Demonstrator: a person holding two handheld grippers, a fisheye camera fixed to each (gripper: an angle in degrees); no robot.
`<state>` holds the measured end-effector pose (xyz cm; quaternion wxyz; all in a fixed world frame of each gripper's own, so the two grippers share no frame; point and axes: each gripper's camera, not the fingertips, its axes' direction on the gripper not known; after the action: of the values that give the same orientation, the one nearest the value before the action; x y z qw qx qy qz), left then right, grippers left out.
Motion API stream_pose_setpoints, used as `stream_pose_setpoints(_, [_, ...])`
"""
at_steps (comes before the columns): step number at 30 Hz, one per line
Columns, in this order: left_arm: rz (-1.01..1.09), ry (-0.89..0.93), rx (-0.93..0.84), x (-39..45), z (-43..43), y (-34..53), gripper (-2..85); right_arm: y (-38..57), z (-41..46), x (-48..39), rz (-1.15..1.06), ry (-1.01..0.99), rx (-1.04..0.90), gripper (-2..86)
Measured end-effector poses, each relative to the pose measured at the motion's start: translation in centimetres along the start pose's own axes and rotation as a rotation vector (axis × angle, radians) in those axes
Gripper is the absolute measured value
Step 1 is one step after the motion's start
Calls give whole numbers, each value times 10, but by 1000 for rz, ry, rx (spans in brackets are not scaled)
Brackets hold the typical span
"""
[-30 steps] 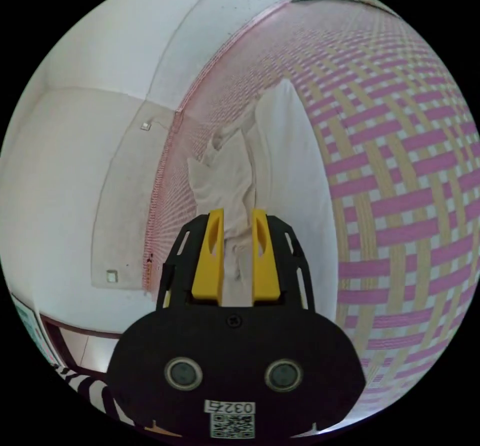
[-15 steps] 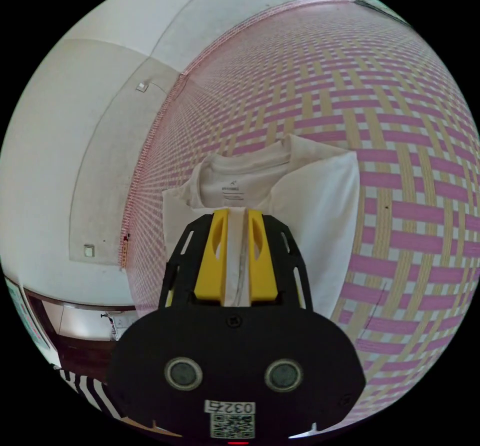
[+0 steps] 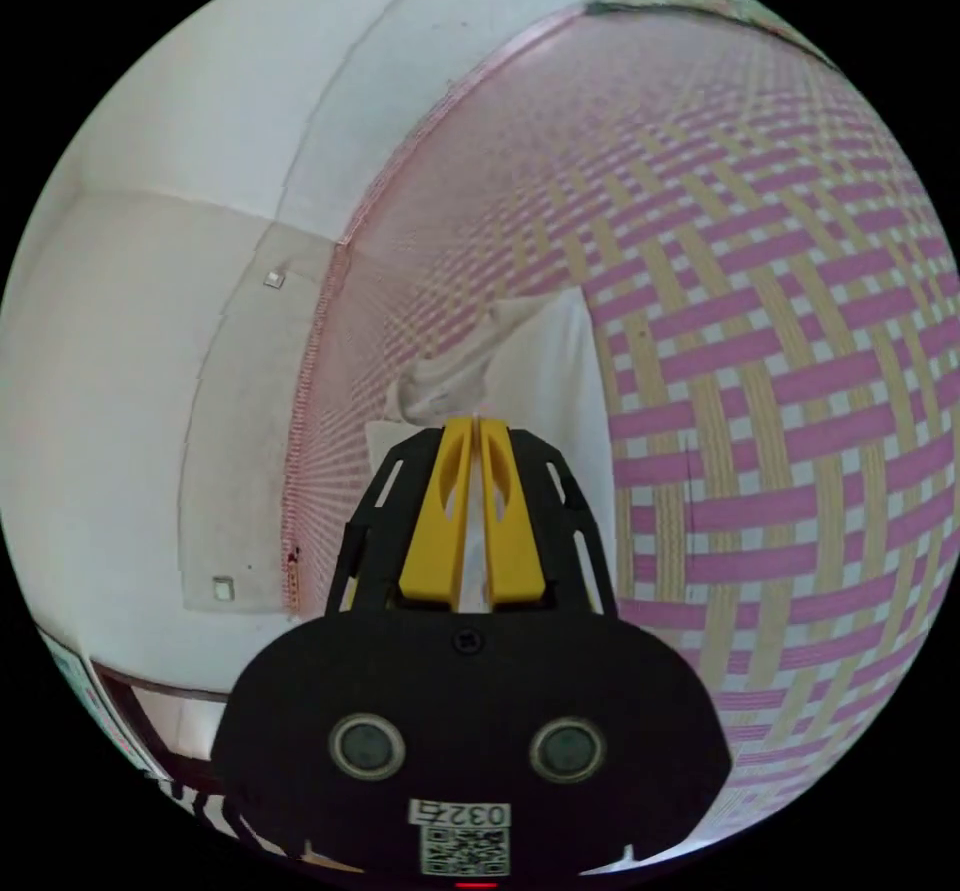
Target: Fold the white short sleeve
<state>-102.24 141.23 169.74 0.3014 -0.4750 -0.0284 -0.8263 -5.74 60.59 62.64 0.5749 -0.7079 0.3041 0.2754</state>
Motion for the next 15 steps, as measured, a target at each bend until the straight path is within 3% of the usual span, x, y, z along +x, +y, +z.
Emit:
stream_pose_setpoints(8, [-22,-13,27,47,-5,-7,-17,0,-22,-5,14,23,-102,5])
stream_pose_setpoints(10, [-31,-9,56,56,-10,-11,-17,-1,-35,-16,-3,95,-97,56])
stream_pose_setpoints(13, [-61,-49,92,70,-15,-22,-16,-10,-54,-56,-127,264,-2,84])
stream_pose_setpoints(15, [-69,-75,99,79,-16,-33,-15,-23,-50,-95,-295,242,22,83])
